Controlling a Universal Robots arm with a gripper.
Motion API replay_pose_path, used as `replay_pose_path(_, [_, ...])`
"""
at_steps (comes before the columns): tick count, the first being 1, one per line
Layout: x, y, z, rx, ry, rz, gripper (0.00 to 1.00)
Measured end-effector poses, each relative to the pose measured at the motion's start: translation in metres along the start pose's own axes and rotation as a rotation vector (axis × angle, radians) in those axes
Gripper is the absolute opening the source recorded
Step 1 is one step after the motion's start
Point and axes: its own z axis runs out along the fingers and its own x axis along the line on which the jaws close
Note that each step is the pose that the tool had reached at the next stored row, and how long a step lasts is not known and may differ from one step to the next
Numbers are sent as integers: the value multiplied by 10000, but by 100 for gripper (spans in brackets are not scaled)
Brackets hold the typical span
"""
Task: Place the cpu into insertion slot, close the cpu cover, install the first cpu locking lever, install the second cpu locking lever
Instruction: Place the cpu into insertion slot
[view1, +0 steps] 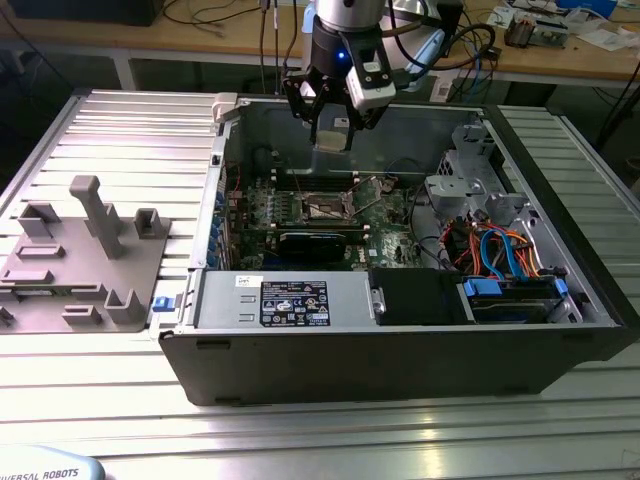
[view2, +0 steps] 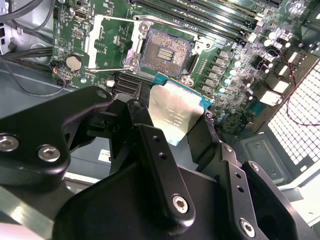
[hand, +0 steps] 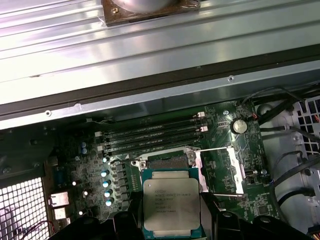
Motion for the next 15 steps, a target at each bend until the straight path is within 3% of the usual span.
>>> replay_pose_path(15, [0,0,3,-2,-12,153,54])
